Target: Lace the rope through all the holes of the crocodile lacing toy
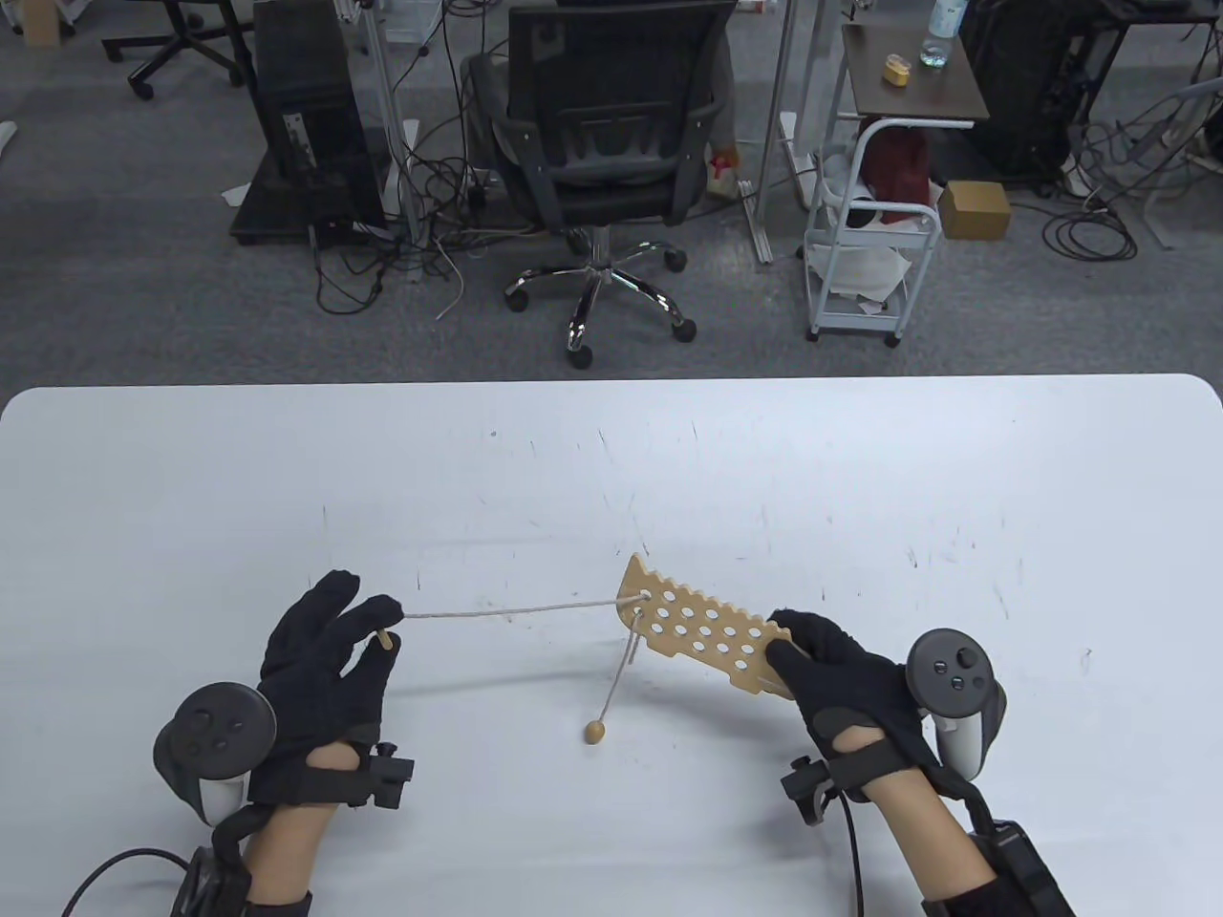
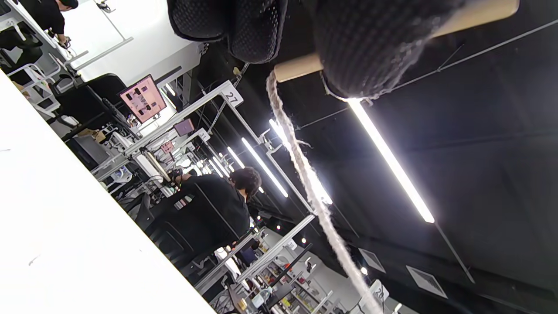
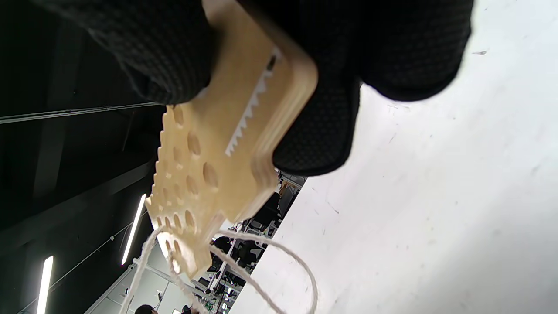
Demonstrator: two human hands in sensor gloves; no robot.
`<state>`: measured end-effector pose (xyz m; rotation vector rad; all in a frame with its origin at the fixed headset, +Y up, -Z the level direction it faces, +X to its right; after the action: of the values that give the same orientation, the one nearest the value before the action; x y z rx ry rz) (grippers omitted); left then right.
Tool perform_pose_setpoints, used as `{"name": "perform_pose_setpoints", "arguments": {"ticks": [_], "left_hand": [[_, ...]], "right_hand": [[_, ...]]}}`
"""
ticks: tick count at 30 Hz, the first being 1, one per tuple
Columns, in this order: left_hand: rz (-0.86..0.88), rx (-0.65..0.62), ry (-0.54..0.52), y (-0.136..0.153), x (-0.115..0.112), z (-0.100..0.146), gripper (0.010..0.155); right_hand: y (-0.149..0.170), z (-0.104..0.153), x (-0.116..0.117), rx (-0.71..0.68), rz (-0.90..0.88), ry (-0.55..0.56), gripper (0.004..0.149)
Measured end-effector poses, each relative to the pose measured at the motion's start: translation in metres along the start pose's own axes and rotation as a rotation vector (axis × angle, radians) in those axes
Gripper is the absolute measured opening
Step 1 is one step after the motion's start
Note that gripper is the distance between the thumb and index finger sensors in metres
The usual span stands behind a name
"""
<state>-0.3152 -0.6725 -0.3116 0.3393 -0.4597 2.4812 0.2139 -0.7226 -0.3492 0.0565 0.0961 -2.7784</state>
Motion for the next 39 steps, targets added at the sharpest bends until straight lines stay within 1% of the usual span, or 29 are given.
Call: {"name": "perform_pose_setpoints", "arguments": {"ticks": [8, 39], "left_hand": [[0.025, 0.003, -0.052, 0.001, 0.013, 0.0, 0.044], [0.117, 0.109, -0.204, 0.032, 0.052, -0.005, 0.044]], "right_hand": [[0.006, -0.004, -0.01, 0.027, 0.0, 0.04, 0.044], [0.026, -0.014, -0.048, 0.109, 0.034, 0.187, 0.044]]}}
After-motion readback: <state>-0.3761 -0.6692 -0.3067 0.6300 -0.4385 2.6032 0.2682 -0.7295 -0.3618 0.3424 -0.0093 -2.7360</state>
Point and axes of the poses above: the tracker on the back of each hand, its own y axis roughly to the little-finger side, its own z axis roughly from the fingertips to the wrist, x = y × z, the point moved 3 cm from there along -z, roughly from the wrist to the fingertips, and after that the axes turned 3 degrees about x, right-handed, at the moved point
